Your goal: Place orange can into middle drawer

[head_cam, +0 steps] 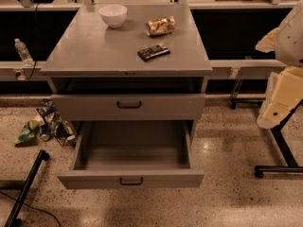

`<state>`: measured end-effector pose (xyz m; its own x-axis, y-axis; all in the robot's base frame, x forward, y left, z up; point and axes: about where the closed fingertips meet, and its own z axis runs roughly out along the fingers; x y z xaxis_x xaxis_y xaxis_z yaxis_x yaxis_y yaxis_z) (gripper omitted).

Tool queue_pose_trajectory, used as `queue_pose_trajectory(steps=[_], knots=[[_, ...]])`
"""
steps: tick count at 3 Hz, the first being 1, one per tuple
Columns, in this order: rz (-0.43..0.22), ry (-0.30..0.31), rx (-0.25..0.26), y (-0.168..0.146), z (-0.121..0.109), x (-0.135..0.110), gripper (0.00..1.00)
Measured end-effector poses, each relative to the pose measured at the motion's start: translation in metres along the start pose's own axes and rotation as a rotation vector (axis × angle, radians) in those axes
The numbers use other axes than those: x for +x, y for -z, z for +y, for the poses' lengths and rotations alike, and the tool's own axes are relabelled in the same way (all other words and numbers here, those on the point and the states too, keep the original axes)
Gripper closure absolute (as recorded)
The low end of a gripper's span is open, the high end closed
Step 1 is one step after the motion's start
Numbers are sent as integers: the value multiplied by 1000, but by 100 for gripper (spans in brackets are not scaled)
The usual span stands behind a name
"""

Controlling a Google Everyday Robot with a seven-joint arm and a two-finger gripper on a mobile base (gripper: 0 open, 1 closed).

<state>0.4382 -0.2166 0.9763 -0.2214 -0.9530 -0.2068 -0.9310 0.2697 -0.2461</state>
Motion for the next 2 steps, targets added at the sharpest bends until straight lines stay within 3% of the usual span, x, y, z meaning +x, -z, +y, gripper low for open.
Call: queue_pose_trajectory(steps=[1,2], knots=[[-3,4,5,0,-1,-1,0],[-82,9,7,-17,-39,-24,0]])
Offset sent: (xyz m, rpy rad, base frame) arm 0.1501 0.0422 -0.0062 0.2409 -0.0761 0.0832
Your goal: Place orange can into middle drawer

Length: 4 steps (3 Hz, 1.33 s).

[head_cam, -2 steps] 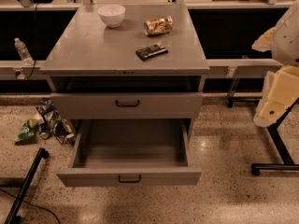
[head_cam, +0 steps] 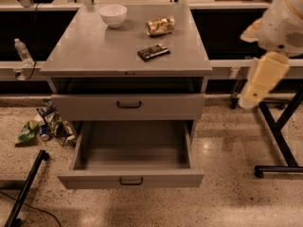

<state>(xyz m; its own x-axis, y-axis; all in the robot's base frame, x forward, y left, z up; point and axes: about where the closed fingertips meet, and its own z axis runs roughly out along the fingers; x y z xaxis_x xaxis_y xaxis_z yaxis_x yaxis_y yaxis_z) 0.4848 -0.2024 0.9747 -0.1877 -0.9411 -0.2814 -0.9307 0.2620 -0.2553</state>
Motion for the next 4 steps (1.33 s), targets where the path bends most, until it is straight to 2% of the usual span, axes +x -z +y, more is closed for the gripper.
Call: queue_pose_trajectory(steps=[1,2,3,4], knots=[[-124,-21,-22,-43,-67,-32,0],[-229,-68,-72,-95,-121,-59,0],[-352,-181,-74,-138,-180,-91,0],[-355,-166,-55,-130,-184,-92,0]])
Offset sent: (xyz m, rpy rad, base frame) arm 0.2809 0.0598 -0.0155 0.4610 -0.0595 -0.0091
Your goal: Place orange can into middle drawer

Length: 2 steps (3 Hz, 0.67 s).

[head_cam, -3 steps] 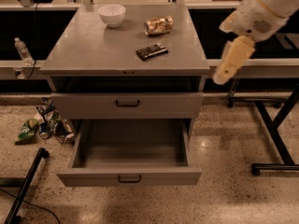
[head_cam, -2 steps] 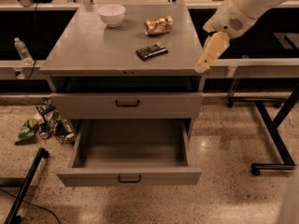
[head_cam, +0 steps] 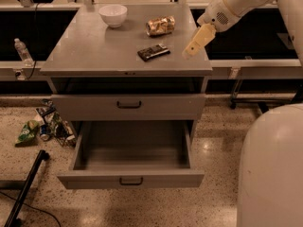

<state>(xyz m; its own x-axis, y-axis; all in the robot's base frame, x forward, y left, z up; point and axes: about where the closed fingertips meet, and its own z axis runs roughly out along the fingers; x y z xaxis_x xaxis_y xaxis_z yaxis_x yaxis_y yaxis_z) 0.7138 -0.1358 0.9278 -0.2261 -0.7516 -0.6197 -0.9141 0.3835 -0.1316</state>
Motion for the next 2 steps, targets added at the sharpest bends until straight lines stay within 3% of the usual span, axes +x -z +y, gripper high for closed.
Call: queue_pose_trajectory(steps=[1,2], knots=[[1,-29,34,-5,-5,-4,0],[-20,-37,182,-7,-36,-20,0]])
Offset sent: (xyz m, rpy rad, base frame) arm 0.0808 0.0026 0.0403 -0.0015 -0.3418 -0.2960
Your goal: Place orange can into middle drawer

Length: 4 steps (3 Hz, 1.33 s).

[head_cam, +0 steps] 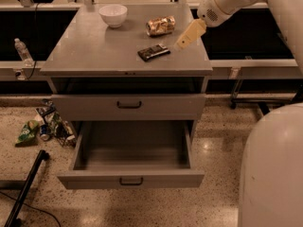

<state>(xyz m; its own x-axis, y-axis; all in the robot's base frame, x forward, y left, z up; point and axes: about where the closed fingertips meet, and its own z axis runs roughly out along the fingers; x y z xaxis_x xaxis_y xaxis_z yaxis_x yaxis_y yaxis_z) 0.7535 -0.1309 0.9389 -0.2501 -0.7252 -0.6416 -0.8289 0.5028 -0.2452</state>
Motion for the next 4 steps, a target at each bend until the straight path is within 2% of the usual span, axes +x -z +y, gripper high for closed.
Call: queue_pose_trajectory(steps=[1,2,3,4], knots=[[-110,1,97,-11,-30,-23,0],[-320,-83,143,-24,-61,-36,0],[-442,-155,160,-32,-76,-43,0],[-443,-191,172,-51,-87,-53,0]])
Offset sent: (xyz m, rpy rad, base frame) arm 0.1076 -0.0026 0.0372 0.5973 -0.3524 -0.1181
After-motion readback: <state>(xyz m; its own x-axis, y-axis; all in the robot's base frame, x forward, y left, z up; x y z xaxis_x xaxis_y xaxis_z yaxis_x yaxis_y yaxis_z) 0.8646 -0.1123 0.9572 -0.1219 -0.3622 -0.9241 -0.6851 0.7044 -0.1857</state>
